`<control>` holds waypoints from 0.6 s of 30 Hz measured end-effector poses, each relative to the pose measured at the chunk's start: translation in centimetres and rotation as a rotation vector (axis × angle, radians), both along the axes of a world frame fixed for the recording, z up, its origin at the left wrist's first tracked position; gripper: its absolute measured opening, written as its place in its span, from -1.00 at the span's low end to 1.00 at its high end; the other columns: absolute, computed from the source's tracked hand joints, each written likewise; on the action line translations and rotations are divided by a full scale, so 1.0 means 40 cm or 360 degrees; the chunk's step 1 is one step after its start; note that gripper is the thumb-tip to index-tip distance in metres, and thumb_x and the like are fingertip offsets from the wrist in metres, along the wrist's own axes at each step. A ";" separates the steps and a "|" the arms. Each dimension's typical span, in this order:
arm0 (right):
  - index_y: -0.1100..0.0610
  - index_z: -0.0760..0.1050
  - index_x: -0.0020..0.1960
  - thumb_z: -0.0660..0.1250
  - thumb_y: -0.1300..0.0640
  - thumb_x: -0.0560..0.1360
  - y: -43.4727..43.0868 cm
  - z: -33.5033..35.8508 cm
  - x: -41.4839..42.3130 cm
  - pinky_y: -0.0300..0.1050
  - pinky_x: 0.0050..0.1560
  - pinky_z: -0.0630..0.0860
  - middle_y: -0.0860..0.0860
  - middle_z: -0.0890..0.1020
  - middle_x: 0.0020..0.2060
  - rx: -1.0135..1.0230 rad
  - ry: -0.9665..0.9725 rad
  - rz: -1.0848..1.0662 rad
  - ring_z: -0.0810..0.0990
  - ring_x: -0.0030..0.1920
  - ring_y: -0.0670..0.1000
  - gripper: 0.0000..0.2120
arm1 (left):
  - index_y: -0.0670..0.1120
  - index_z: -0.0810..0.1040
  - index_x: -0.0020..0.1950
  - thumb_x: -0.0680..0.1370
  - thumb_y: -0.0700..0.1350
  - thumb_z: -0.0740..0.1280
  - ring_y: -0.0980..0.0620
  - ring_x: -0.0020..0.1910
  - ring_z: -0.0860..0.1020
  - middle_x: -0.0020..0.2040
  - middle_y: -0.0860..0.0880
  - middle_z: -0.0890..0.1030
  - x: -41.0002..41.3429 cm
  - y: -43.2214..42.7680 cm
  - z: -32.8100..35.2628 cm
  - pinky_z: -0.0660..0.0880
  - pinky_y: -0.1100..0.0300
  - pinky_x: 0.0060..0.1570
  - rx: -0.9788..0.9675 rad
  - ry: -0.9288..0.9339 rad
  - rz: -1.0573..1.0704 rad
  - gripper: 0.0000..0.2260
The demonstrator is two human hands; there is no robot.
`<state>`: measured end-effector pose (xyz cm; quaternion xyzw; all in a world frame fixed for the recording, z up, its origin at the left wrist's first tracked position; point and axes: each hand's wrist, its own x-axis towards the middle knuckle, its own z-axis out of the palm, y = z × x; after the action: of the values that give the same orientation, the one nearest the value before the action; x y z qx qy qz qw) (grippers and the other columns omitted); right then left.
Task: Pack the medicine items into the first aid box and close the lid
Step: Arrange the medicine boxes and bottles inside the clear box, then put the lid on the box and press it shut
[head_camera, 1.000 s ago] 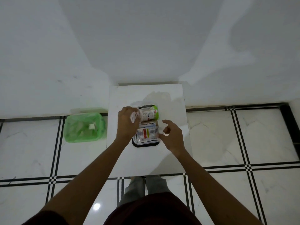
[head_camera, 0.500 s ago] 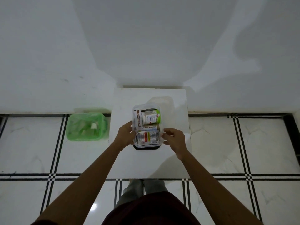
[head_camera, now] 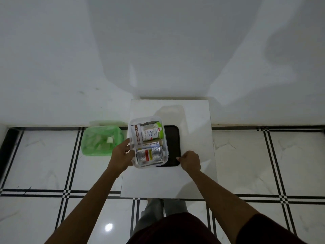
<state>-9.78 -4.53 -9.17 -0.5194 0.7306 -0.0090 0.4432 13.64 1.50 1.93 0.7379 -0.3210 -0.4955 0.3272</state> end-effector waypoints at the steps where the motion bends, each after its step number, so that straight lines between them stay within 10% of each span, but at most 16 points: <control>1: 0.30 0.49 -0.34 0.44 0.13 0.43 -0.003 -0.003 0.002 -0.16 -0.31 0.43 0.13 0.51 -0.43 -0.0020 -0.0008 0.0053 0.51 -0.36 0.05 -0.71 | 0.25 0.46 -0.02 0.51 -0.39 0.22 -0.15 -0.11 0.63 -0.07 -0.03 0.65 0.002 0.005 -0.003 0.61 -0.21 -0.16 0.0011 0.0006 0.0013 -0.53; 6: 0.14 0.30 -0.49 0.38 0.27 0.46 -0.008 -0.013 -0.024 -0.13 -0.26 0.42 0.06 0.40 -0.49 -0.0114 -0.0191 0.0074 0.44 -0.38 0.03 -0.59 | 0.19 0.47 0.01 0.51 -0.38 0.23 -0.17 -0.11 0.62 -0.09 -0.06 0.64 0.004 0.022 -0.023 0.59 -0.25 -0.12 0.0035 0.0037 0.0050 -0.58; 11: 0.21 0.40 -0.20 0.32 0.31 0.46 -0.021 0.056 -0.090 0.09 -0.05 0.63 0.22 0.52 -0.15 0.0018 -0.0683 -0.0602 0.55 -0.10 0.16 -0.88 | 0.27 0.47 -0.09 0.51 -0.38 0.24 -0.08 -0.20 0.61 -0.28 0.12 0.69 -0.013 0.018 -0.035 0.58 -0.16 -0.16 0.0070 0.0091 0.0042 -0.53; 18: 0.22 0.55 0.12 0.40 0.33 0.38 -0.063 0.177 -0.091 0.10 0.05 0.62 0.20 0.65 -0.07 0.0050 -0.0703 -0.0349 0.64 -0.02 0.17 -0.69 | 0.02 0.51 0.19 0.49 -0.39 0.23 -0.06 -0.22 0.63 -0.29 0.09 0.69 -0.051 -0.016 -0.074 0.63 -0.11 -0.21 0.0100 0.0173 0.0024 -0.60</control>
<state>-13.44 -7.04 -2.10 -0.4156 0.6679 -0.1589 0.5966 11.59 0.87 -1.02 0.7221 -0.2813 -0.5422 0.3247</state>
